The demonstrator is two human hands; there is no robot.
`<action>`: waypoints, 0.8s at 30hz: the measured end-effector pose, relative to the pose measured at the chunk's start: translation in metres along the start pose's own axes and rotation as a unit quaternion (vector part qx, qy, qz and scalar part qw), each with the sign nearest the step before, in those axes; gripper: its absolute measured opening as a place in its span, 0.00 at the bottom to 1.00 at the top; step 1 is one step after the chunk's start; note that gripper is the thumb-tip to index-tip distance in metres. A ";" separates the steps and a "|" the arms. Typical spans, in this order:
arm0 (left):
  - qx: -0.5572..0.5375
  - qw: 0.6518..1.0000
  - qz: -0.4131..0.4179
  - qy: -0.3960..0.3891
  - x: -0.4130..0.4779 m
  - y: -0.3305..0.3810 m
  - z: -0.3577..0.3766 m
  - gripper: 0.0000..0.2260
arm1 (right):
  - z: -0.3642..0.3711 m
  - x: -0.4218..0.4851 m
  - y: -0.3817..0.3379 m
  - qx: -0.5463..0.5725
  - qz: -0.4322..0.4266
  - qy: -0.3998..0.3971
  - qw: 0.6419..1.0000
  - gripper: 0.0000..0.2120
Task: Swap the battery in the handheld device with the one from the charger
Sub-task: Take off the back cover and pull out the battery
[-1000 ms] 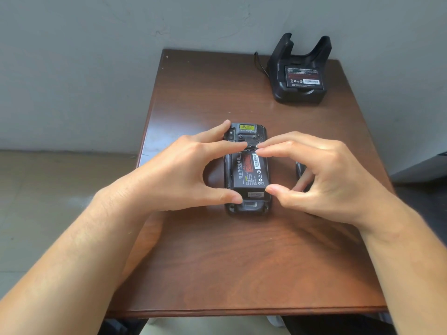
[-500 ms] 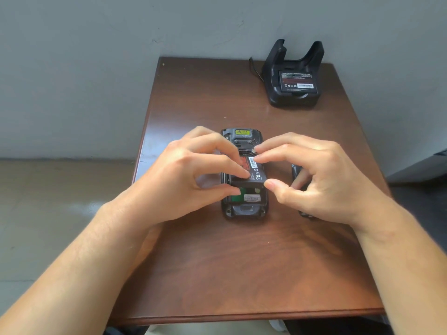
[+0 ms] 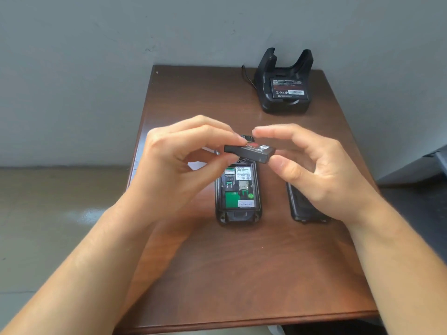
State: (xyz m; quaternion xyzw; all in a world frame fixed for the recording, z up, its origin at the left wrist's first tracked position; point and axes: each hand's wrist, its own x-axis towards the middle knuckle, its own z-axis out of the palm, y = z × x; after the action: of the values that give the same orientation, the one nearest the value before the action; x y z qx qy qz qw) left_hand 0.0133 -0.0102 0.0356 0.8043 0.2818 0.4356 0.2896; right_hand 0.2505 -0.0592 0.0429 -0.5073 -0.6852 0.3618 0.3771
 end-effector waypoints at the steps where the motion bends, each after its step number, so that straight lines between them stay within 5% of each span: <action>1: -0.020 1.000 -0.005 -0.002 0.001 0.001 0.000 0.10 | -0.002 -0.001 -0.001 0.027 0.009 -0.013 1.000 0.20; 9: -0.090 0.995 0.007 -0.041 0.003 0.008 0.008 0.10 | -0.016 -0.006 -0.001 0.133 0.016 -0.102 0.986 0.27; 18: -0.107 0.992 -0.014 -0.067 0.006 0.010 0.014 0.08 | -0.031 -0.008 -0.016 -0.036 -0.023 -0.130 0.991 0.29; 24: -0.157 0.984 -0.074 -0.032 0.007 0.008 0.024 0.16 | -0.042 -0.003 -0.008 -0.166 -0.057 -0.075 0.982 0.30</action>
State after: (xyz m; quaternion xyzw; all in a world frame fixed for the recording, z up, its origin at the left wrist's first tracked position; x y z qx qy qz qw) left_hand 0.0385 -0.0159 0.0342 0.7396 0.2592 0.4259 0.4522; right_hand 0.2849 -0.0588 0.0682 -0.4950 -0.7897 0.2577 0.2550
